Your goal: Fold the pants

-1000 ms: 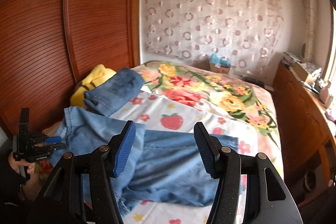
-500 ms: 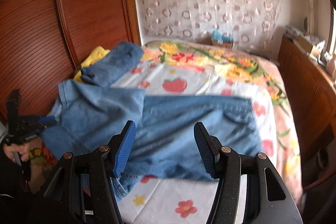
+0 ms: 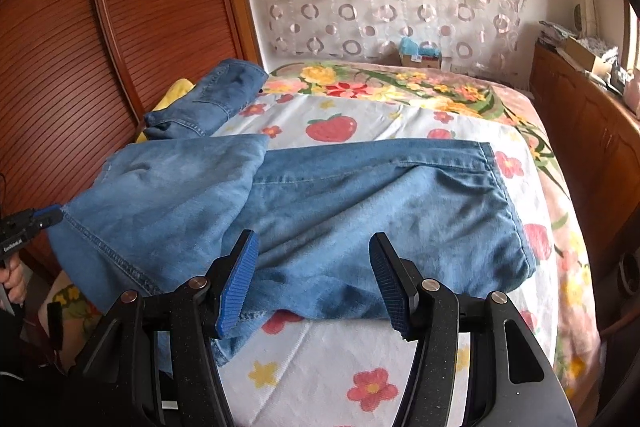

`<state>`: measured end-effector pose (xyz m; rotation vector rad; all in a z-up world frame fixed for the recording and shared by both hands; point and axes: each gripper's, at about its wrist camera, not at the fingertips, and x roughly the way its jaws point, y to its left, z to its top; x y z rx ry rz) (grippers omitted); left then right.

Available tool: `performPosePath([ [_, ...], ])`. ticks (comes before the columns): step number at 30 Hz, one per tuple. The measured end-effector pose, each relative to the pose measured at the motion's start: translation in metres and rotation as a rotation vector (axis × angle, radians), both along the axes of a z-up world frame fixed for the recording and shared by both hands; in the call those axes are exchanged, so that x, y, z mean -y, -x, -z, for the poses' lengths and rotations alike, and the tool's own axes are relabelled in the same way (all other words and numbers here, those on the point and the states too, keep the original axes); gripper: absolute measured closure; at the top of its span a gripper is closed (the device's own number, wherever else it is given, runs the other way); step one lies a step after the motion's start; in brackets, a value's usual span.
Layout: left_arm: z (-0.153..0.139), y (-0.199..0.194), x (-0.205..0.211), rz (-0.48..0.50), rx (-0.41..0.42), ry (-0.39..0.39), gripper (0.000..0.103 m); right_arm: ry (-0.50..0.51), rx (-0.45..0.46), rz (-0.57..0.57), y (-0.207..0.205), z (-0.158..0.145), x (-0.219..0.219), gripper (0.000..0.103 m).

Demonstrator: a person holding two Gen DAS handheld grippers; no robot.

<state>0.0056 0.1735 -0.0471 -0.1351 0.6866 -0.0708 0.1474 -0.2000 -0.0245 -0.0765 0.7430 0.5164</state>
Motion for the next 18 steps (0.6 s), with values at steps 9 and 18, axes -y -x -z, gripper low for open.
performPosePath([
  [9, -0.011, -0.021, 0.018, 0.046, 0.018, -0.017, 0.067, -0.010, -0.021, 0.052, 0.002, 0.012, 0.023, 0.044],
  [18, -0.014, -0.065, 0.073, 0.184, 0.022, 0.004, 0.054, 0.016, -0.045, 0.141, -0.004, 0.030, 0.061, 0.044],
])
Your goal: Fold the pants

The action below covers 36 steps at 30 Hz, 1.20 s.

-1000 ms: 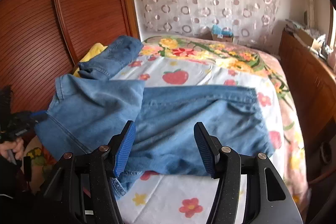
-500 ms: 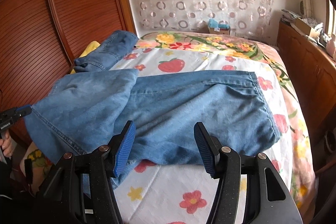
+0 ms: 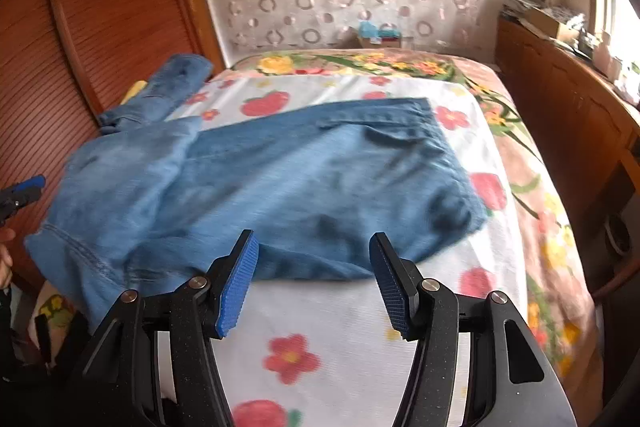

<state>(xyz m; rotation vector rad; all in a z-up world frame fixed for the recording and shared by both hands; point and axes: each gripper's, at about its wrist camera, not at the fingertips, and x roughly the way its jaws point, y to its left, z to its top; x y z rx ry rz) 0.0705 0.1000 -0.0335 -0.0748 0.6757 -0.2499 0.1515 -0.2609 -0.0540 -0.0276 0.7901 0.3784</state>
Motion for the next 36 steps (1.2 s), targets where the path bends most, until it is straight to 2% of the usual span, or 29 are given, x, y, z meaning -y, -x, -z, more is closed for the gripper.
performPosePath([
  [9, 0.007, -0.033, 0.056, 0.107, -0.024, -0.005, 0.054, 0.029, -0.025, 0.119, -0.026, 0.015, 0.047, 0.044],
  [17, 0.014, -0.046, 0.090, 0.142, -0.046, -0.023, 0.054, 0.052, -0.065, 0.207, -0.057, 0.025, 0.077, 0.044],
  [36, 0.032, -0.049, 0.102, 0.144, -0.080, -0.058, 0.054, 0.117, -0.100, 0.221, -0.088, 0.036, 0.068, 0.044],
])
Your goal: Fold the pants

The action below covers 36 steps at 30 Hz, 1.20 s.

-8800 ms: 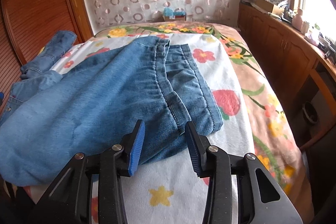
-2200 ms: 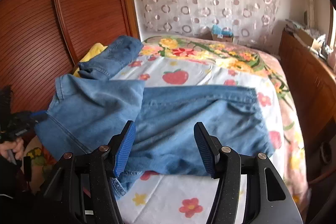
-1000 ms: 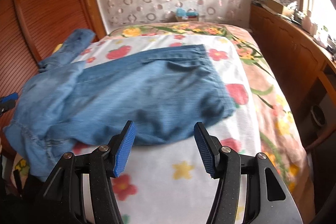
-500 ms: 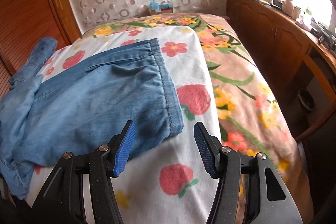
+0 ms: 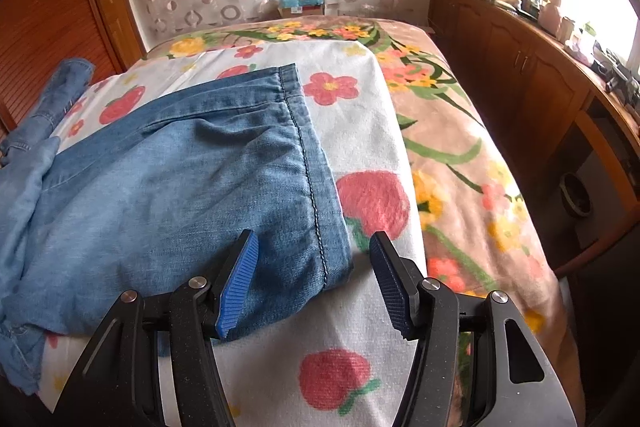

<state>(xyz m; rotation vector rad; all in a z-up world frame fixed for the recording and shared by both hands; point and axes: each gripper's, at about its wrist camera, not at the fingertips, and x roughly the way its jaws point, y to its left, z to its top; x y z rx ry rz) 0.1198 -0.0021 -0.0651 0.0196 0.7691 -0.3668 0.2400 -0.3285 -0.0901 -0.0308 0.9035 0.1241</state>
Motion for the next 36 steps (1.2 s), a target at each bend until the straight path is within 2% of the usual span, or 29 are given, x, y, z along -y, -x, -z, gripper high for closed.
performPosePath([
  [8, 0.003, 0.000, -0.001, -0.006, -0.007, -0.006, 0.054, 0.029, 0.009, -0.022, 0.000, 0.002, -0.008, 0.046],
  [10, 0.004, 0.001, -0.001, -0.008, -0.008, -0.012, 0.054, 0.026, 0.012, -0.037, 0.001, 0.002, -0.011, 0.056],
  [12, 0.005, 0.000, -0.001, -0.009, -0.010, -0.015, 0.054, 0.019, 0.010, -0.064, 0.003, 0.001, -0.017, 0.079],
  [15, 0.007, -0.001, -0.002, -0.012, -0.013, -0.019, 0.054, 0.033, 0.017, -0.094, 0.005, -0.001, -0.025, 0.087],
  [19, 0.009, 0.000, -0.007, -0.022, -0.015, -0.019, 0.054, 0.038, 0.096, -0.083, 0.015, -0.021, -0.024, 0.089],
  [23, 0.007, 0.001, -0.012, -0.034, -0.010, -0.018, 0.054, 0.027, 0.207, -0.045, 0.029, -0.061, -0.009, 0.090],
  [26, 0.006, 0.000, -0.017, -0.048, -0.008, -0.013, 0.054, 0.005, 0.255, -0.028, 0.036, -0.087, 0.006, 0.090],
  [32, 0.009, -0.001, -0.024, -0.059, -0.011, -0.013, 0.054, -0.016, 0.328, -0.020, 0.055, -0.122, 0.020, 0.090],
  [36, 0.014, -0.001, -0.030, -0.068, -0.021, -0.010, 0.054, -0.053, 0.313, -0.027, 0.064, -0.124, 0.021, 0.090],
])
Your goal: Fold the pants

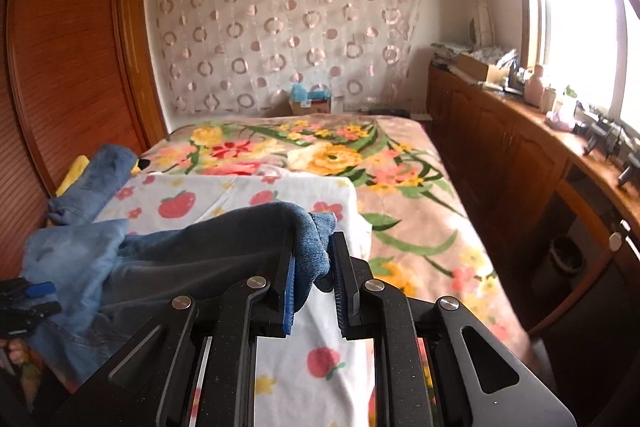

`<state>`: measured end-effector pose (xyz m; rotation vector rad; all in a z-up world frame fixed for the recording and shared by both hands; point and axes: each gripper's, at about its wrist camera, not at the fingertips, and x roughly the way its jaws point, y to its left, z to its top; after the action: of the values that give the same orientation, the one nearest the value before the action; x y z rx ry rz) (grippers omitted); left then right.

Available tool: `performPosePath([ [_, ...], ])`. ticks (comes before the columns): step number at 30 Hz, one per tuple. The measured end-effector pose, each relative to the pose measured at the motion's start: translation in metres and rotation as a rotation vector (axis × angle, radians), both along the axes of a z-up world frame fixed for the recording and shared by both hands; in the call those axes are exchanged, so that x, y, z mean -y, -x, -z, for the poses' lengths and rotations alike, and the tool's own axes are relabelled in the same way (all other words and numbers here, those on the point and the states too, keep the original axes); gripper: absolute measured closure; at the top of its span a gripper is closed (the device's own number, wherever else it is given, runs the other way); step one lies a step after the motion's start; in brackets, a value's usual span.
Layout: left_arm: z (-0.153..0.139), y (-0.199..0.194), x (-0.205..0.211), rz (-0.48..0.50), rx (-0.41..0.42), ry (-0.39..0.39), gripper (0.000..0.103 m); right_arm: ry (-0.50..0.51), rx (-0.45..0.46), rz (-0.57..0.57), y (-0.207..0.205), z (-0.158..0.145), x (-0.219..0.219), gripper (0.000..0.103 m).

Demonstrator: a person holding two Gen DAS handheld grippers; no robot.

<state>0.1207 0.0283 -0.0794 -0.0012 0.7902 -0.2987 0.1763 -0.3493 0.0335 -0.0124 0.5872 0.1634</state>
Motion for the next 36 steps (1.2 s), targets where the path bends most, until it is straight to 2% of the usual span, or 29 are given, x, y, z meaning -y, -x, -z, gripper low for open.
performPosePath([
  [3, 0.003, 0.001, -0.004, -0.002, -0.005, 0.003, 0.054, 0.026, -0.029, -0.010, -0.001, 0.010, -0.006, 0.090],
  [8, 0.012, 0.003, -0.005, 0.007, -0.019, -0.014, 0.054, 0.012, -0.052, -0.016, -0.005, 0.019, -0.012, 0.090],
  [16, 0.003, 0.010, -0.013, -0.006, -0.010, 0.012, 0.054, 0.006, -0.017, -0.097, 0.000, 0.001, -0.040, 0.089],
  [22, -0.025, 0.029, -0.040, -0.049, 0.048, 0.030, 0.054, 0.017, 0.051, -0.235, 0.017, -0.034, -0.101, 0.089],
  [29, -0.056, 0.049, -0.092, -0.135, 0.112, 0.026, 0.054, 0.000, 0.101, -0.446, 0.034, -0.065, -0.201, 0.089],
  [36, -0.067, 0.066, -0.133, -0.207, 0.140, 0.024, 0.054, -0.048, 0.111, -0.683, 0.057, -0.087, -0.307, 0.089],
])
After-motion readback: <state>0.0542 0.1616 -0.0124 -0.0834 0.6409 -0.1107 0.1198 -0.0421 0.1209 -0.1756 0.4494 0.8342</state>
